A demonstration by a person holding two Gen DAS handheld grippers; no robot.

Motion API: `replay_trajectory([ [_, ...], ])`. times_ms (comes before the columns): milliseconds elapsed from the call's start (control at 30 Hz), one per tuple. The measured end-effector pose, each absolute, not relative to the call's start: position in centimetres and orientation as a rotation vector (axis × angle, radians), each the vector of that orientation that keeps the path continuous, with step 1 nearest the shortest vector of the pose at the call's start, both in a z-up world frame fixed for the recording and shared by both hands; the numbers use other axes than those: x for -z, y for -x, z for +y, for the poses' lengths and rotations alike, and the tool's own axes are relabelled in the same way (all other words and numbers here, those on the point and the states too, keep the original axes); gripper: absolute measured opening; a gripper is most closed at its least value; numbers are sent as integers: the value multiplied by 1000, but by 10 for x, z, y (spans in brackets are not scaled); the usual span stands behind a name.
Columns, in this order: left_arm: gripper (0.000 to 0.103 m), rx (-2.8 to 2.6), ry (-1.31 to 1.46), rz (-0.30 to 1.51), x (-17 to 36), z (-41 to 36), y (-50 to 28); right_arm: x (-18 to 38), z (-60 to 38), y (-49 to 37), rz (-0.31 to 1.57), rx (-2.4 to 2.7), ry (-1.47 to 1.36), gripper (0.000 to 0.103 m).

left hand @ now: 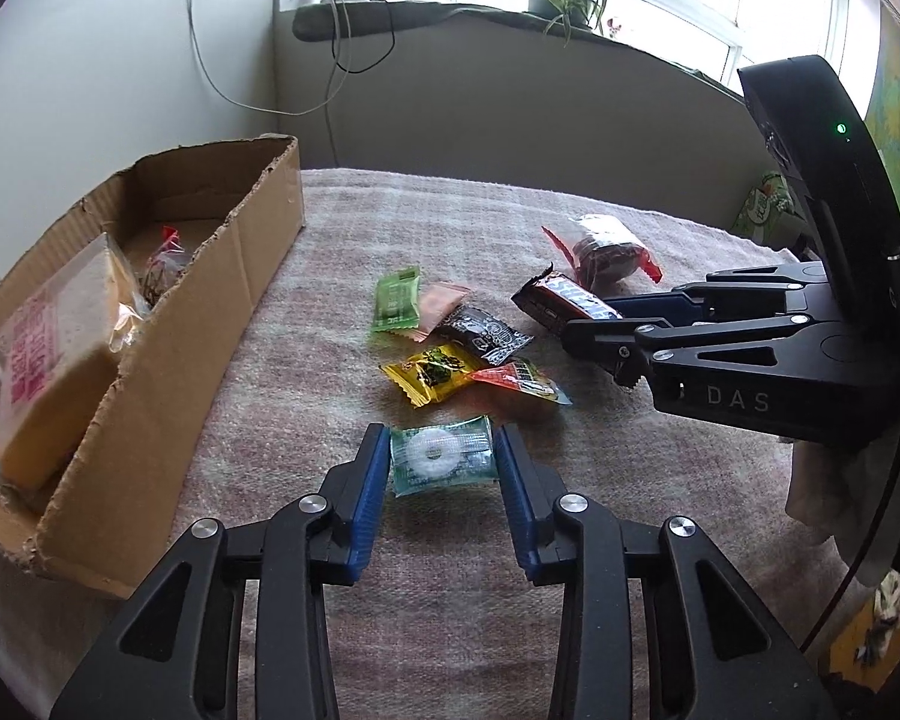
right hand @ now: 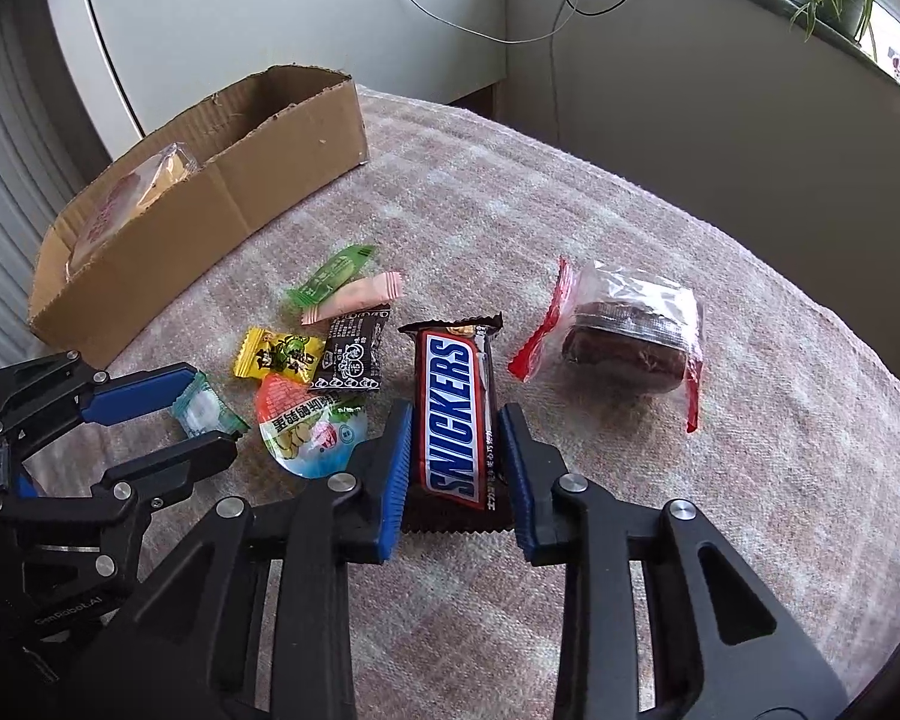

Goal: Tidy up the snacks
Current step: 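Close the right gripper on the Snickers bar while the left gripper closes on the mint candy, then carry the Snickers bar and mint candy into the box and open both grippers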

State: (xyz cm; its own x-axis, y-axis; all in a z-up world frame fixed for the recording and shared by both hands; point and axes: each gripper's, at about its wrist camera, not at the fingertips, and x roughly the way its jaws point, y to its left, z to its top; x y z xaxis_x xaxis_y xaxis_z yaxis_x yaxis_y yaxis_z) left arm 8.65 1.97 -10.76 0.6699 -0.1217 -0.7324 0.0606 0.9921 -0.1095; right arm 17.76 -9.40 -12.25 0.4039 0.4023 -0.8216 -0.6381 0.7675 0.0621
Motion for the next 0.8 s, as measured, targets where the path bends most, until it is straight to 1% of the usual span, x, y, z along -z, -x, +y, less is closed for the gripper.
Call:
replay_trajectory([
  [367,35,97,112,732,70,40,-73,85,-97,-165,884,-683,253,30],
  [800,35,-8,125,636,38,104,-69,35,-37,-175,804,-759,241,30],
])
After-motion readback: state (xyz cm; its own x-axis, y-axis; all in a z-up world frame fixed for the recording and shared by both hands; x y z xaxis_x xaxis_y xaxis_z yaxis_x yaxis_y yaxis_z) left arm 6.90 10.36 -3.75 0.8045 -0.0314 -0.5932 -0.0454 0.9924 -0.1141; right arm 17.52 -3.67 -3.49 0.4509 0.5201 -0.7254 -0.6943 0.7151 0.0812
